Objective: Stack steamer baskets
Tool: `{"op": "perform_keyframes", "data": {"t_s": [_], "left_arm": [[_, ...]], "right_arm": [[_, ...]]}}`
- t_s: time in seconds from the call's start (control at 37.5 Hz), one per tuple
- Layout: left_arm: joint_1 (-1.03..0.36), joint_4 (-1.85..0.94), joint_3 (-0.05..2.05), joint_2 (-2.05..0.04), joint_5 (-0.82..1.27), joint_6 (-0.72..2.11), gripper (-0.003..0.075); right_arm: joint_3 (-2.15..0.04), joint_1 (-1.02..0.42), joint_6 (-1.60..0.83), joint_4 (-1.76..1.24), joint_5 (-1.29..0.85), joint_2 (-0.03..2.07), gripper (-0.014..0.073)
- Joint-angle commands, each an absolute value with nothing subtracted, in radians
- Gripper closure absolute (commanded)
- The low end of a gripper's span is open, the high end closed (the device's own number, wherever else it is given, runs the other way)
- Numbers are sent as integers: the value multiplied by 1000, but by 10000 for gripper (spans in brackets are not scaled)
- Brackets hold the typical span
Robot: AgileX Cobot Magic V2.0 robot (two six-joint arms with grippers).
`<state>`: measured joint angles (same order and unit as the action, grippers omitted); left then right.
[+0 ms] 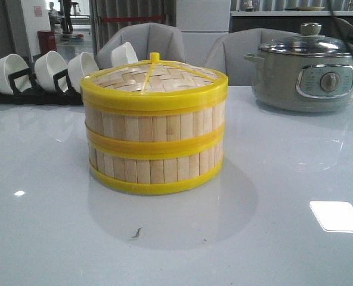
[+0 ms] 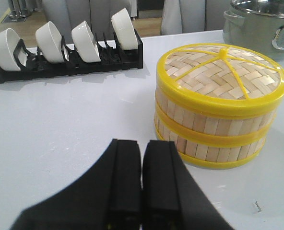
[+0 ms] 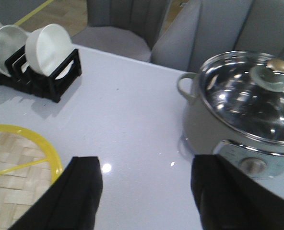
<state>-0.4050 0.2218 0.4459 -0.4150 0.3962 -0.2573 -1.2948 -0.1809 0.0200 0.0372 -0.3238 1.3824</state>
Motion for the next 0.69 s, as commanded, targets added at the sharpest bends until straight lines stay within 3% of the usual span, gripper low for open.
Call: {"op": "perform_keyframes", "data": {"t_s": [0.0,0.37,0.67], "left_arm": [[-403,224,474,-422,312,-264,633],[-403,224,474,-422,312,-264,633],[-403,224,474,-422,312,-264,633]], "right_arm": [[-1168,-118,17,20,-134,1223,78],[-551,162,17,10,53,673,81],[-298,222,17,10,18,417,290]]}}
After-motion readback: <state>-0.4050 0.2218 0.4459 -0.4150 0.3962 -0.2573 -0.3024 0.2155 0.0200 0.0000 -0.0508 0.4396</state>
